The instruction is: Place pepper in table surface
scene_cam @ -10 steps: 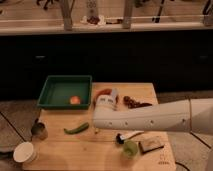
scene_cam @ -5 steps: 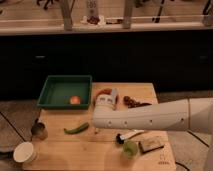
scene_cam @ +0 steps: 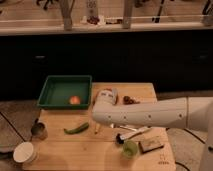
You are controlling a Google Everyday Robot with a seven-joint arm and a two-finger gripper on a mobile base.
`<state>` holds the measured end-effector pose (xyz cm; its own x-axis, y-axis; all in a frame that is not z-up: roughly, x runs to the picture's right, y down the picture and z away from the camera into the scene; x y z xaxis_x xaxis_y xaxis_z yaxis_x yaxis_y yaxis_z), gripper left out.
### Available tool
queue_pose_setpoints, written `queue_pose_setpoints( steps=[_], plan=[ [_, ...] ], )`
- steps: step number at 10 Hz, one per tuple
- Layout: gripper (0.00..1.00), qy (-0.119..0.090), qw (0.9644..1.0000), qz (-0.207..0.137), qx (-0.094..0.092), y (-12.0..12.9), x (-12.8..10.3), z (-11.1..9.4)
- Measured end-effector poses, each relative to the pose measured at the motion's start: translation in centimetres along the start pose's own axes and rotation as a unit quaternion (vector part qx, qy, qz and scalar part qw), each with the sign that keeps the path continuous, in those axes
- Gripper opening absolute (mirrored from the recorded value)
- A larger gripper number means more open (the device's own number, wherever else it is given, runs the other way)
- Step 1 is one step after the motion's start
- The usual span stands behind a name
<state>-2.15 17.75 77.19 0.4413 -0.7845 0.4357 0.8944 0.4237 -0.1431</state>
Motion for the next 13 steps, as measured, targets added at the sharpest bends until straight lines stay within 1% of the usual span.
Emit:
queue_pose_setpoints(
  steps=[1, 2, 4, 5, 6, 7, 8, 10, 12, 13],
  plan=[
    [0.8, -0.017, 0.9998, 0.011, -0.007, -0.7, 0.0, -0.2],
    [0.8, -0.027, 0.9994, 0.017, -0.012, -1.1, -0.2, -0.3],
    [0.8, -0.05, 0.9984, 0.024, -0.014, -3.2, -0.9, -0.5],
    [0.8, -0.055, 0.998, 0.027, -0.018, -3.8, -1.3, -0.6],
    [0.8, -0.061, 0.9975, 0.03, -0.019, -5.0, -2.0, -0.5],
    [0.8, -0.068, 0.9965, 0.04, -0.028, -6.4, -3.0, -0.4],
    [0.8, -0.069, 0.9959, 0.048, -0.034, -6.7, -3.1, -0.2],
    [0.8, -0.076, 0.9934, 0.074, -0.045, -7.2, -3.7, 0.2],
    [0.8, -0.082, 0.9904, 0.098, -0.053, -7.6, -4.5, 0.8],
    [0.8, -0.082, 0.9897, 0.104, -0.055, -7.8, -4.8, 1.0]
  ],
)
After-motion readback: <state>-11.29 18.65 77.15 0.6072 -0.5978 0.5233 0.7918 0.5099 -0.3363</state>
